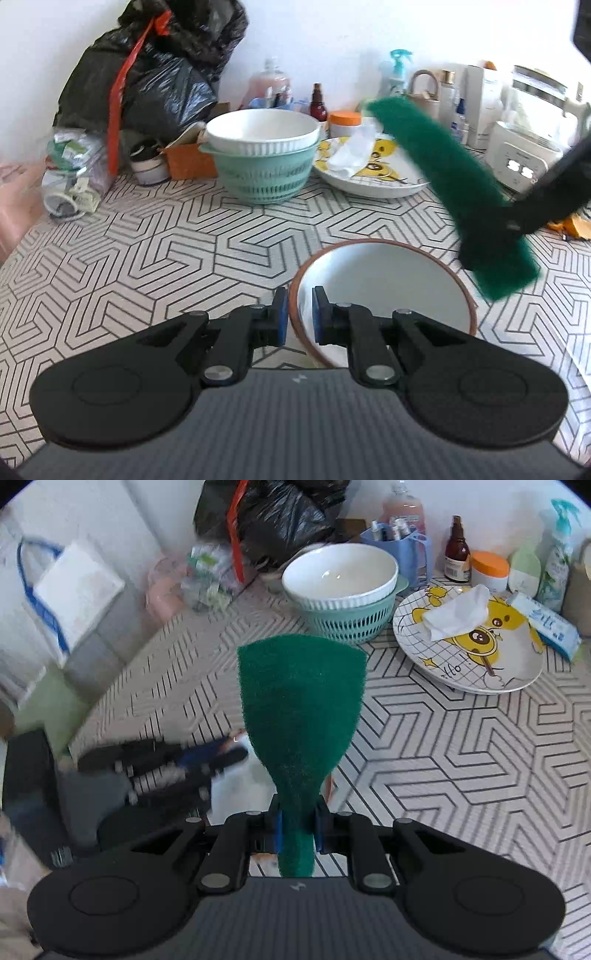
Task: Clean bowl
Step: 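Lower the pad into the bowl with the right tool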
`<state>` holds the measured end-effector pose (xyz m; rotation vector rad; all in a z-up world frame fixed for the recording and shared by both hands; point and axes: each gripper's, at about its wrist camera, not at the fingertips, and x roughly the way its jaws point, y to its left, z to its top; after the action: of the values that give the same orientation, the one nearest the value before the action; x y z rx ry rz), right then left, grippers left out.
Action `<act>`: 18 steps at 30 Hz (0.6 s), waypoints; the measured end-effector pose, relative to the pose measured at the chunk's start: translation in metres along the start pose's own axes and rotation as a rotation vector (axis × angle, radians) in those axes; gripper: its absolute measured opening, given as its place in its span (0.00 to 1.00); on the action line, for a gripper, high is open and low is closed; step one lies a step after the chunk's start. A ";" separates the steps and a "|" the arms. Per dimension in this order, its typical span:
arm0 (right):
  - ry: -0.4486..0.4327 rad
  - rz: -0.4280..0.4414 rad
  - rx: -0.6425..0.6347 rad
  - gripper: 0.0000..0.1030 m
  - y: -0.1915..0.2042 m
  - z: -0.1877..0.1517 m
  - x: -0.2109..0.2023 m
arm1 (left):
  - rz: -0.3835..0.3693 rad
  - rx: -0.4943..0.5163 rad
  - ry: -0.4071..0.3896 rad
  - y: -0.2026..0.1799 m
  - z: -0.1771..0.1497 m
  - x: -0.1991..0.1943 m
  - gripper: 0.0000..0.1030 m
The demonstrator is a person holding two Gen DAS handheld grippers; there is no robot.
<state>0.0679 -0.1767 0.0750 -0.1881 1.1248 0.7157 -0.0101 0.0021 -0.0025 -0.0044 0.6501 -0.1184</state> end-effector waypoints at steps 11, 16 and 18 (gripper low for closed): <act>0.146 -0.084 -0.201 0.32 0.034 0.005 0.030 | -0.062 -0.098 0.029 0.020 0.004 0.000 0.13; 0.154 -0.141 -0.254 0.49 0.040 0.007 0.035 | -0.082 -0.123 0.023 0.026 0.006 -0.006 0.15; 0.162 -0.132 -0.262 0.54 0.039 0.006 0.037 | -0.088 -0.139 0.028 0.030 0.008 -0.007 0.15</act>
<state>0.0578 -0.1279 0.0533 -0.5462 1.1574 0.7376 -0.0074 0.0320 0.0066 -0.1656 0.6849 -0.1581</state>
